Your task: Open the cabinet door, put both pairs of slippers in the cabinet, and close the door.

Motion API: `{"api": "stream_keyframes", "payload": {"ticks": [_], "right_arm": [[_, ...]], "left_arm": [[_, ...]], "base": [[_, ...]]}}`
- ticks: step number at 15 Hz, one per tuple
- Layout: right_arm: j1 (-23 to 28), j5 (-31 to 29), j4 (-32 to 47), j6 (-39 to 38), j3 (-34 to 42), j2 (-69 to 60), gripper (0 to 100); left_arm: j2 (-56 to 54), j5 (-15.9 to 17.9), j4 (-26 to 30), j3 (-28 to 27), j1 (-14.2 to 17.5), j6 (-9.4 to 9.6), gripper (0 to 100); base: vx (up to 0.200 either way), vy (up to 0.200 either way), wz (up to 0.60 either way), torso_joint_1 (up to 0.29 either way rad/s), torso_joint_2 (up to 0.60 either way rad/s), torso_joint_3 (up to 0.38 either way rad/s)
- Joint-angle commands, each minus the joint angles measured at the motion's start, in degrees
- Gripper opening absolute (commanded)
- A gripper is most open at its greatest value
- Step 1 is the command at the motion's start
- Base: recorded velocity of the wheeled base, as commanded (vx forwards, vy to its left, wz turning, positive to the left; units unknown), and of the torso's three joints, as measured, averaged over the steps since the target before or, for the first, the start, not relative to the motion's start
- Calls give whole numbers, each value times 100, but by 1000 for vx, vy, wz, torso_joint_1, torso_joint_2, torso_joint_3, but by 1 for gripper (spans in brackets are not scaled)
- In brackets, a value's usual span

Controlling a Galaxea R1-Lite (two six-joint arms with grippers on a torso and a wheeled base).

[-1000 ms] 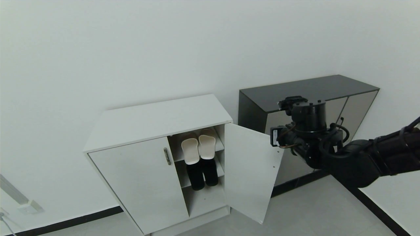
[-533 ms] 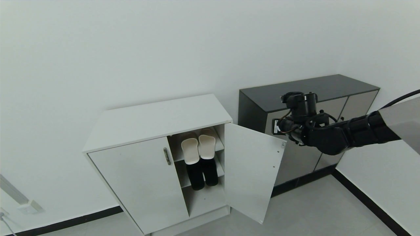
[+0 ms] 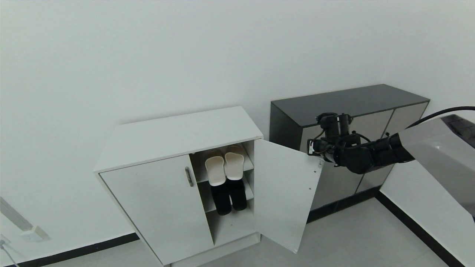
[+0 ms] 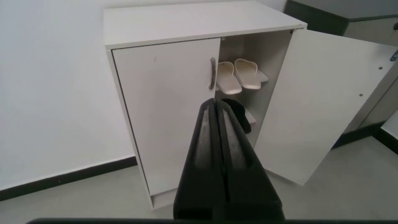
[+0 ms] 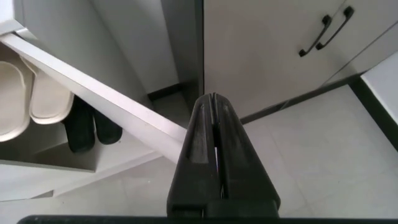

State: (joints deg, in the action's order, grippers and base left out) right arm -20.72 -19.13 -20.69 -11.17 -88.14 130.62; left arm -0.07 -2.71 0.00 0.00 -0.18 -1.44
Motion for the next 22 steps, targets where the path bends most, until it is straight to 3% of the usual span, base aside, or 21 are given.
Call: {"api": "stream_keyframes", "payload": {"ticks": [1, 12, 19, 22], "right_arm": [[42, 14, 3, 0, -169, 280, 0], [33, 111, 179, -87, -213, 411, 0], [-1188, 111, 135, -342, 1071, -678, 0], [-1434, 111, 82, -351, 1405, -942, 0]], "left_arm": [[7, -2, 0, 0, 1, -6, 0], [7, -2, 0, 0, 1, 3, 0], [7, 7, 0, 0, 1, 3, 0], [7, -2, 0, 0, 1, -6, 0]], "base": [[0, 0, 0, 0, 0, 0], [0, 0, 0, 0, 0, 0], [0, 0, 0, 0, 0, 0], [0, 0, 0, 0, 0, 0]]}}
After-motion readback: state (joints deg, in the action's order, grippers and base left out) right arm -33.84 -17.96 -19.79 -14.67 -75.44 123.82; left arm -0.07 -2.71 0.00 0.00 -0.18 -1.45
